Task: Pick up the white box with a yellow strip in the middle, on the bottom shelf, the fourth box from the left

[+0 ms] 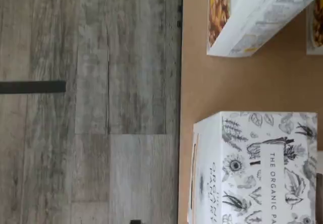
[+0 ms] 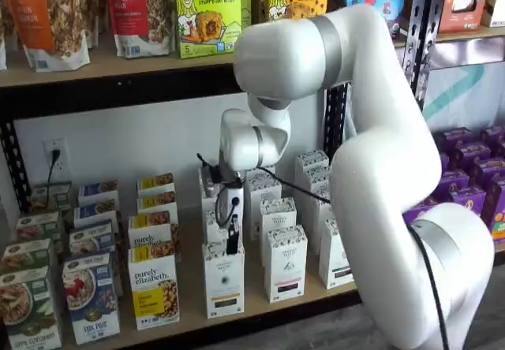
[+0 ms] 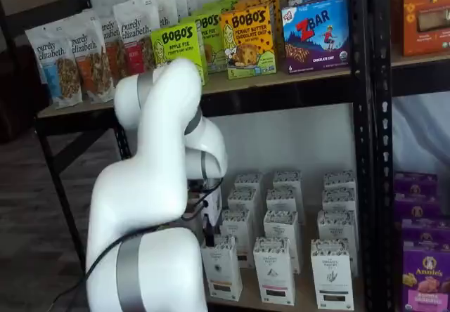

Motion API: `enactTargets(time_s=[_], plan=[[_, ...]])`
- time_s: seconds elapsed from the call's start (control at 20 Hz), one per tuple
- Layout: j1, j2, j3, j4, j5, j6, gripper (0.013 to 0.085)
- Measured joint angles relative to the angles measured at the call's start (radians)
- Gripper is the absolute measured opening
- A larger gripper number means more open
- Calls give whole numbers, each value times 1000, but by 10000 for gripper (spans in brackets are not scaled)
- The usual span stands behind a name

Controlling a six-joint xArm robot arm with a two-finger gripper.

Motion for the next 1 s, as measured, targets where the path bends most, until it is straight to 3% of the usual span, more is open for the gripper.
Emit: enactTargets(time_s=[0.25,0.65,1.0], plan=[[1,59,-56,-10,4,9,850],[-16,142,-144,14,-13,-28,850],[-23,195,-216,-14,25,-9,850]])
